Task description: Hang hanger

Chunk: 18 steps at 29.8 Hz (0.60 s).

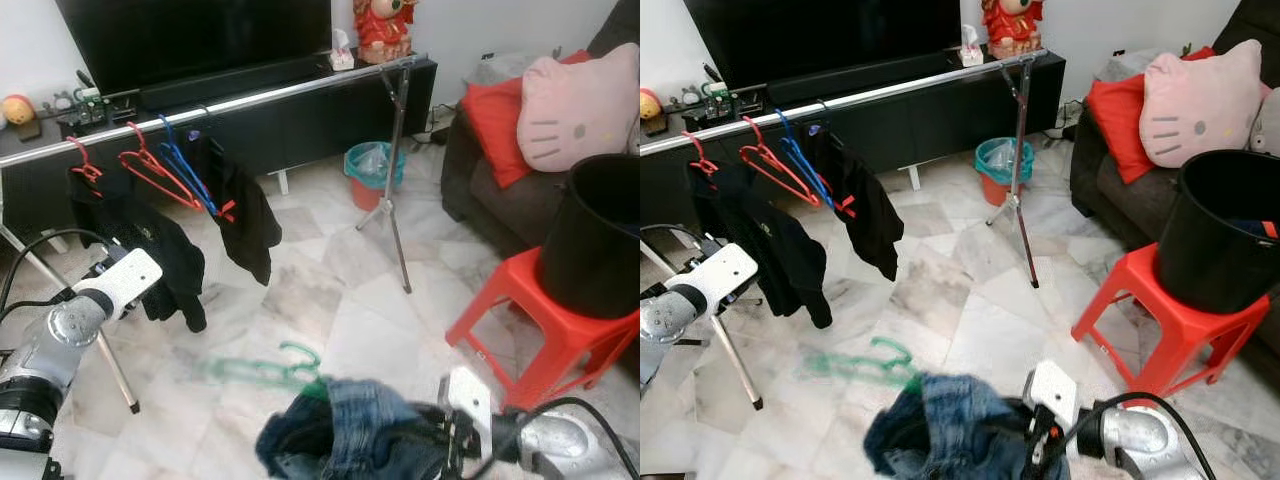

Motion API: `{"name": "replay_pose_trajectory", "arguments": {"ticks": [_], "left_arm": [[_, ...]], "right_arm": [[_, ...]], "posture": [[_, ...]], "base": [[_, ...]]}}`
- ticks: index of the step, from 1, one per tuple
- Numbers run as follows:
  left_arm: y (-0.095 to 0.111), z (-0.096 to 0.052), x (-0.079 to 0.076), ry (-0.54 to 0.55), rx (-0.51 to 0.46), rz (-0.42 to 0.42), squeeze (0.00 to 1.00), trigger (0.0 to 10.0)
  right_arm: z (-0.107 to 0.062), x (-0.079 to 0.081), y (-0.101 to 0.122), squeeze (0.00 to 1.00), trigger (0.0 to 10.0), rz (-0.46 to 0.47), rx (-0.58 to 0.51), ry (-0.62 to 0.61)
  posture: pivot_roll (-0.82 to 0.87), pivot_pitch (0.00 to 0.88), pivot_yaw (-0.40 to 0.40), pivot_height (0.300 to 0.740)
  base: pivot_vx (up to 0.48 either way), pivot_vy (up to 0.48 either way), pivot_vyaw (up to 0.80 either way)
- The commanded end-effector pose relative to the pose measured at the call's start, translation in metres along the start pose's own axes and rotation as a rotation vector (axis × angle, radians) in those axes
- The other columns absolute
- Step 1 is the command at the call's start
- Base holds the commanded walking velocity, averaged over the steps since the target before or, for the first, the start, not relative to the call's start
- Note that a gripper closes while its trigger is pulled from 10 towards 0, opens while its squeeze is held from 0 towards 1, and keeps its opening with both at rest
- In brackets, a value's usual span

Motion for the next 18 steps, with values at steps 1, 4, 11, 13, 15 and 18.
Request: {"name": "replay_pose_trajectory", "arguments": {"ticks": [1, 4, 11, 13, 15, 18], "left_arm": [[0.002, -0.001, -0.01, -0.056, -0.042, -0.052, 0.0, 10.0], [0.015, 0.0, -0.029, -0.171, -0.13, -0.091, 0.0, 10.0], [0.04, -0.002, -0.054, -0.372, -0.261, -0.218, 0.0, 10.0], [0.045, -0.003, -0.055, -0.405, -0.285, -0.246, 0.0, 10.0], [0.048, -0.004, -0.057, -0.431, -0.301, -0.251, 0.0, 10.0], [0.056, -0.011, -0.065, -0.542, -0.353, -0.239, 0.0, 10.0]], "right_arm": [[-0.005, -0.018, 0.006, 0.0, 10.0, -0.049, -0.024, -0.121], [-0.005, -0.025, 0.009, 0.0, 10.0, -0.066, -0.032, -0.166], [-0.01, -0.013, 0.016, 0.0, 10.0, -0.04, -0.092, -0.015], [-0.011, -0.009, 0.014, 0.0, 10.0, -0.047, -0.084, 0.032], [-0.012, -0.007, 0.013, 0.0, 10.0, -0.053, -0.08, 0.057], [-0.017, -0.008, 0.011, 0.01, 10.0, -0.065, -0.065, 0.08]], "posture": [[0.07, 0.004, 0.094, 0.74], [0.07, 0.0, 0.092, 0.74], [0.06, 0.0, 0.093, 0.74], [0.06, 0.0, 0.092, 0.74], [0.06, 0.0, 0.092, 0.74], [0.06, 0.0, 0.091, 0.74]], "base": [[0.0, 0.0, 0.0], [0.0, 0.0, 0.0], [0.0, 0.0, 0.0], [0.0, 0.0, 0.0], [0.0, 0.0, 0.0], [0.0, 0.0, 0.0]]}}
Point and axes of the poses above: a point about 5 cm out from each wrist's last joint towards the gripper, its own z axis pointing out of the wrist towards the gripper, its own y axis along the axis of the wrist's last joint, x = y × z, the point moved 2 cm from there along z, pointing out of the wrist towards the gripper, and after that the axes turned 2 degrees about -z, right-handed, at the moved point
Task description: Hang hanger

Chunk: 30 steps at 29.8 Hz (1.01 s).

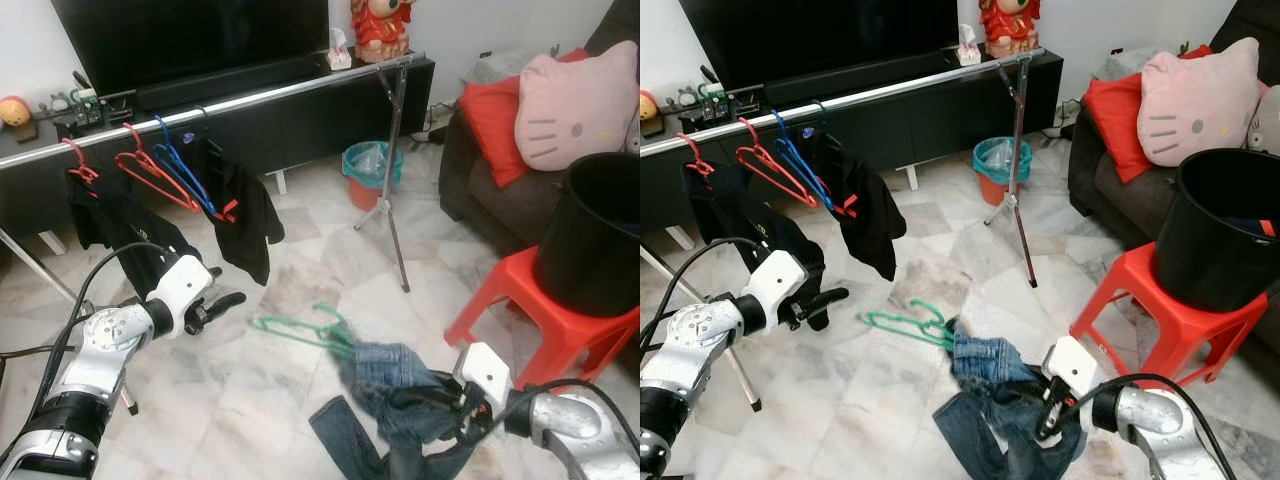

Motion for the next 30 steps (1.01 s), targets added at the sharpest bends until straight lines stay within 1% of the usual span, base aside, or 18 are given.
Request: {"name": "replay_pose_trajectory", "arguments": {"ticks": [1, 3, 6, 7, 9, 13, 14, 15, 17, 18, 24, 29, 30], "left_arm": [[0.003, -0.002, -0.008, -0.088, -0.005, -0.015, 0.0, 10.0], [0.003, -0.004, -0.011, -0.129, 0.0, -0.027, 0.0, 10.0], [-0.001, -0.009, -0.02, -0.231, 0.032, -0.048, 0.0, 10.0], [-0.001, -0.01, -0.022, -0.25, 0.039, -0.053, 0.0, 10.0], [-0.006, -0.013, -0.032, -0.326, 0.085, -0.055, 0.0, 10.0], [-0.005, -0.007, -0.037, -0.325, 0.072, -0.075, 0.0, 10.0], [-0.004, 0.0, -0.039, -0.3, 0.052, -0.083, 0.0, 10.0], [-0.004, 0.002, -0.039, -0.295, 0.049, -0.086, 0.0, 10.0], [-0.001, 0.007, -0.039, -0.276, 0.033, -0.083, 0.0, 10.0], [0.002, 0.013, -0.038, -0.255, 0.015, -0.082, 0.0, 10.0], [0.02, 0.026, -0.028, -0.153, -0.069, -0.06, 0.0, 10.0], [0.025, 0.029, -0.03, -0.18, -0.086, -0.08, 0.0, 10.0], [0.024, 0.029, -0.033, -0.202, -0.082, -0.084, 0.0, 10.0]], "right_arm": [[-0.001, -0.004, 0.012, 0.02, 10.0, -0.05, -0.046, 0.004], [-0.003, -0.007, 0.011, 0.02, 10.0, -0.053, -0.039, -0.006], [-0.005, -0.01, 0.011, 0.02, 10.0, -0.059, -0.037, -0.015], [-0.005, -0.011, 0.011, 0.02, 10.0, -0.06, -0.036, -0.018], [-0.005, -0.017, 0.014, 0.02, 10.0, -0.077, -0.044, -0.05], [-0.002, -0.023, 0.021, 0.03, 10.0, -0.1, -0.072, -0.094], [0.001, -0.026, 0.03, 0.06, 10.0, -0.104, -0.122, -0.117], [0.002, -0.027, 0.033, 0.06, 10.0, -0.104, -0.135, -0.121], [0.005, -0.023, 0.038, 0.07, 10.0, -0.098, -0.16, -0.082], [0.007, -0.02, 0.04, 0.05, 10.0, -0.1, -0.165, -0.048], [0.009, -0.014, 0.038, 0.05, 10.0, -0.094, -0.157, 0.014], [0.009, -0.014, 0.039, 0.05, 10.0, -0.094, -0.161, 0.011], [0.008, -0.014, 0.04, 0.05, 10.0, -0.093, -0.162, 0.012]], "posture": [[0.06, 0.0, 0.091, 0.74], [0.06, 0.0, 0.091, 0.74], [0.06, 0.0, 0.093, 0.74], [0.06, 0.0, 0.093, 0.74], [0.07, 0.0, 0.096, 0.74], [0.07, 0.0, 0.099, 0.74], [0.07, 0.0, 0.099, 0.74], [0.07, 0.0, 0.099, 0.74], [0.07, 0.0, 0.1, 0.74], [0.07, 0.0, 0.099, 0.74], [0.07, 0.0, 0.097, 0.74], [0.07, 0.004, 0.097, 0.74], [0.07, 0.006, 0.097, 0.74]], "base": [[0.0, 0.0, 0.0], [0.0, 0.0, 0.0], [0.0, 0.0, 0.0], [0.0, 0.0, 0.0], [0.0, 0.0, 0.0], [0.0, 0.0, 0.0], [0.0, 0.0, 0.0], [0.0, 0.0, 0.0], [0.0, 0.0, 0.0], [0.0, 0.0, 0.0], [0.0, 0.0, 0.0], [0.0, 0.0, 0.0], [0.0, 0.0, 0.0]]}}
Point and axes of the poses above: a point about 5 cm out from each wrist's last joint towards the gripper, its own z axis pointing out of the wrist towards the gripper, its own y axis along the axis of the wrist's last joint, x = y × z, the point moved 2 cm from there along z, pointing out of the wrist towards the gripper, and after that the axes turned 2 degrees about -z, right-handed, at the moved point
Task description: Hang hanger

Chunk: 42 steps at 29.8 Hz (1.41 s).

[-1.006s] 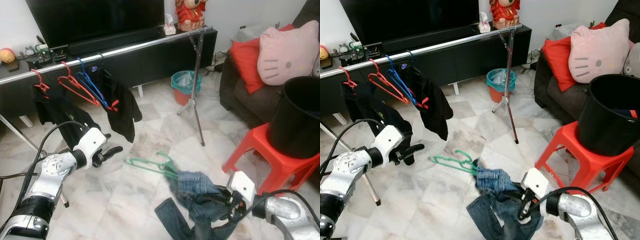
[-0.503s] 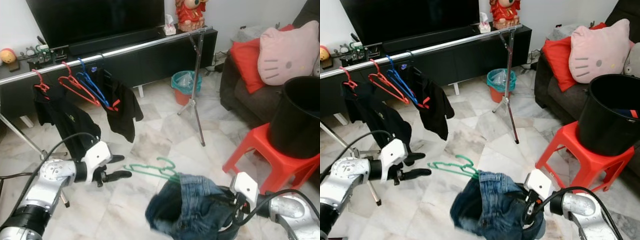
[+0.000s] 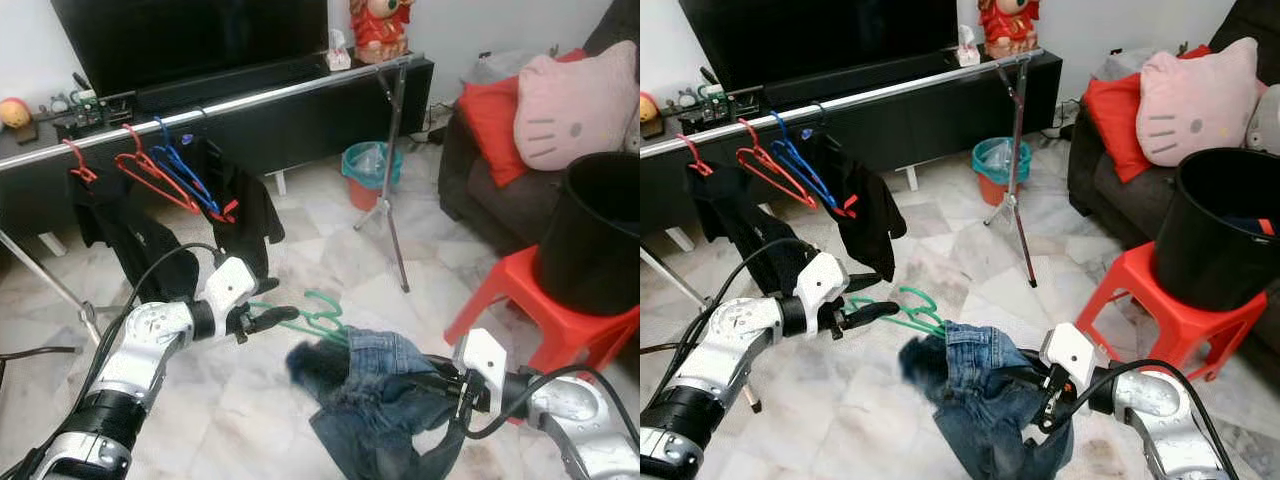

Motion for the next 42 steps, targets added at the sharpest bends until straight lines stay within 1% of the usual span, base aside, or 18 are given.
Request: {"name": "replay_pose_trajectory", "arguments": {"ticks": [1, 3, 7, 10, 12, 13, 15, 18, 20, 21, 22, 23, 24, 25, 29, 30, 38, 42], "left_arm": [[-0.001, -0.003, 0.001, -0.021, 0.007, -0.014, 0.0, 10.0], [-0.002, -0.003, -0.004, -0.06, 0.021, -0.017, 0.0, 10.0], [-0.007, -0.008, -0.013, -0.159, 0.062, -0.049, 0.0, 10.0], [-0.009, -0.009, -0.013, -0.155, 0.067, -0.045, 0.0, 10.0], [-0.008, -0.009, -0.009, -0.121, 0.06, -0.03, 0.0, 10.0], [-0.008, -0.01, -0.006, -0.104, 0.055, -0.032, 1.0, 10.0], [-0.004, -0.01, 0.004, -0.032, 0.038, -0.01, 1.0, 10.0], [-0.003, -0.01, 0.007, -0.011, 0.035, -0.013, 1.0, 10.0], [-0.001, -0.01, 0.006, -0.03, 0.032, -0.022, 1.0, 10.0], [0.0, -0.01, 0.0, -0.079, 0.03, -0.033, 1.0, 10.0], [0.0, -0.009, -0.003, -0.101, 0.031, -0.036, 1.0, 10.0], [0.0, -0.009, -0.003, -0.101, 0.031, -0.036, 1.0, 10.0], [-0.001, -0.01, -0.006, -0.13, 0.04, -0.05, 0.86, 10.0], [-0.003, -0.01, -0.009, -0.15, 0.053, -0.058, 0.0, 10.0], [-0.007, -0.01, -0.014, -0.196, 0.07, -0.074, 0.0, 10.0], [-0.007, -0.01, -0.016, -0.205, 0.077, -0.067, 0.0, 10.0], [-0.004, -0.005, -0.013, -0.176, 0.066, -0.057, 0.0, 10.0], [-0.004, -0.003, -0.016, -0.188, 0.062, -0.065, 0.0, 10.0]], "right_arm": [[0.001, -0.003, 0.018, 0.06, 10.0, -0.045, -0.066, 0.005], [0.001, -0.003, 0.018, 0.06, 10.0, -0.045, -0.067, 0.006], [0.001, -0.003, 0.017, 0.06, 10.0, -0.045, -0.064, 0.012], [0.0, -0.003, 0.017, 0.06, 10.0, -0.045, -0.061, 0.015], [0.0, -0.003, 0.017, 0.06, 10.0, -0.044, -0.061, 0.017], [0.0, -0.003, 0.016, 0.06, 10.0, -0.043, -0.058, 0.02], [0.0, -0.002, 0.014, 0.07, 10.0, -0.04, -0.052, 0.026], [0.0, 0.0, 0.014, 0.07, 10.0, -0.037, -0.054, 0.032], [0.001, 0.0, 0.014, 0.07, 10.0, -0.036, -0.056, 0.037], [0.002, 0.001, 0.015, 0.07, 10.0, -0.037, -0.058, 0.041], [0.002, 0.001, 0.016, 0.07, 10.0, -0.037, -0.06, 0.043], [0.002, 0.001, 0.016, 0.07, 10.0, -0.037, -0.06, 0.043], [0.002, 0.001, 0.016, 0.07, 10.0, -0.038, -0.059, 0.045], [0.003, 0.001, 0.016, 0.07, 10.0, -0.038, -0.059, 0.047], [0.003, 0.002, 0.016, 0.07, 10.0, -0.038, -0.06, 0.057], [0.003, 0.002, 0.016, 0.07, 10.0, -0.038, -0.06, 0.06], [0.008, 0.009, 0.021, 0.07, 10.0, -0.035, -0.08, 0.108], [0.009, 0.009, 0.022, 0.07, 10.0, -0.04, -0.083, 0.114]], "posture": [[0.07, 0.006, 0.097, 0.74], [0.07, 0.006, 0.097, 0.74], [0.07, 0.012, 0.098, 0.74], [0.07, 0.012, 0.098, 0.74], [0.07, 0.012, 0.098, 0.74], [0.07, 0.013, 0.098, 0.74], [0.07, 0.013, 0.098, 0.74], [0.07, 0.014, 0.097, 0.74], [0.07, 0.013, 0.097, 0.74], [0.07, 0.013, 0.097, 0.74], [0.07, 0.013, 0.097, 0.74], [0.07, 0.013, 0.097, 0.74], [0.07, 0.013, 0.097, 0.74], [0.07, 0.011, 0.097, 0.74], [0.07, 0.01, 0.098, 0.74], [0.07, 0.012, 0.097, 0.74], [0.07, 0.012, 0.1, 0.74], [0.07, 0.012, 0.1, 0.74]], "base": [[0.0, 0.0, 0.0], [0.0, 0.0, 0.0], [0.0, 0.0, 0.0], [0.0, 0.0, 0.0], [0.0, 0.0, 0.0], [0.0, 0.0, 0.0], [0.0, 0.0, 0.0], [0.0, 0.0, 0.0], [0.0, 0.0, 0.0], [0.0, 0.0, 0.0], [0.0, 0.0, 0.0], [0.0, 0.0, 0.0], [0.0, 0.0, 0.0], [0.0, 0.0, 0.0], [0.0, 0.0, 0.0], [0.0, 0.0, 0.0], [0.0, 0.0, 0.0], [0.0, 0.0, 0.0]]}}
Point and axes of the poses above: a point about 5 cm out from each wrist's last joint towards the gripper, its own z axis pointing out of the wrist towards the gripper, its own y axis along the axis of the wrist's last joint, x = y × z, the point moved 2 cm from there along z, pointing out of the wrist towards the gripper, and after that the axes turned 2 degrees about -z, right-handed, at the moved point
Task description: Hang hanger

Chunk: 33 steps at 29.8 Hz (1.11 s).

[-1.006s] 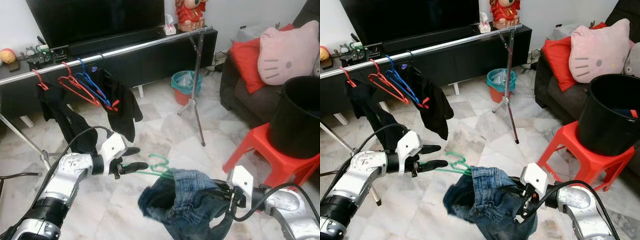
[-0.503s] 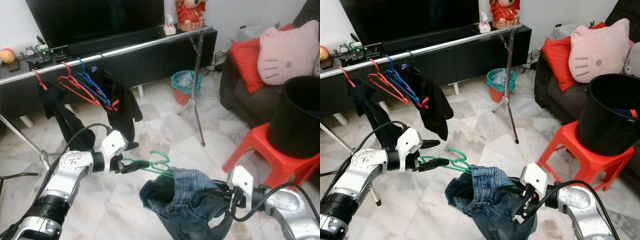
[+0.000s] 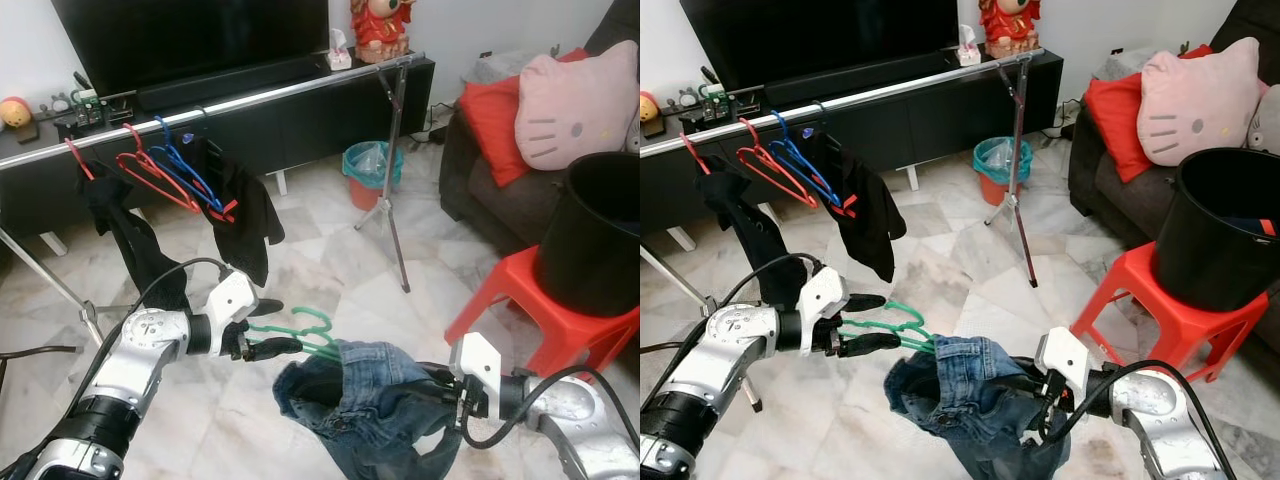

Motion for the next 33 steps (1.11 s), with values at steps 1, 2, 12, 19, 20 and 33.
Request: {"name": "replay_pose_trajectory", "arguments": {"ticks": [1, 2, 12, 19, 20, 33], "left_arm": [[0.004, 0.001, 0.0, -0.008, 0.005, 0.017, 0.0, 10.0], [0.004, 0.001, 0.0, -0.012, 0.004, 0.014, 0.0, 9.5], [0.005, 0.001, -0.004, -0.045, -0.006, -0.009, 0.0, 0.0], [0.003, 0.0, -0.009, -0.085, 0.006, -0.021, 0.0, 0.0], [0.003, 0.0, -0.01, -0.095, 0.006, -0.027, 0.0, 0.0], [0.004, -0.003, -0.014, -0.129, 0.011, -0.049, 0.0, 0.0]], "right_arm": [[0.005, -0.001, 0.017, 0.07, 10.0, -0.049, -0.065, 0.018], [0.005, -0.001, 0.017, 0.06, 10.0, -0.049, -0.066, 0.019], [0.007, 0.0, 0.017, 0.07, 10.0, -0.044, -0.067, 0.021], [0.008, 0.0, 0.017, 0.07, 10.0, -0.044, -0.068, 0.023], [0.008, 0.0, 0.017, 0.07, 10.0, -0.043, -0.068, 0.024], [0.01, 0.0, 0.017, 0.07, 10.0, -0.04, -0.07, 0.025]], "posture": [[0.07, 0.01, 0.101, 0.74], [0.07, 0.009, 0.101, 0.74], [0.07, 0.012, 0.101, 0.74], [0.07, 0.012, 0.102, 0.74], [0.07, 0.012, 0.102, 0.74], [0.07, 0.012, 0.101, 0.74]], "base": [[0.0, 0.0, 0.0], [0.0, 0.0, 0.0], [0.0, 0.0, 0.0], [0.0, 0.0, 0.0], [0.0, 0.0, 0.0], [0.0, 0.0, 0.0]]}}
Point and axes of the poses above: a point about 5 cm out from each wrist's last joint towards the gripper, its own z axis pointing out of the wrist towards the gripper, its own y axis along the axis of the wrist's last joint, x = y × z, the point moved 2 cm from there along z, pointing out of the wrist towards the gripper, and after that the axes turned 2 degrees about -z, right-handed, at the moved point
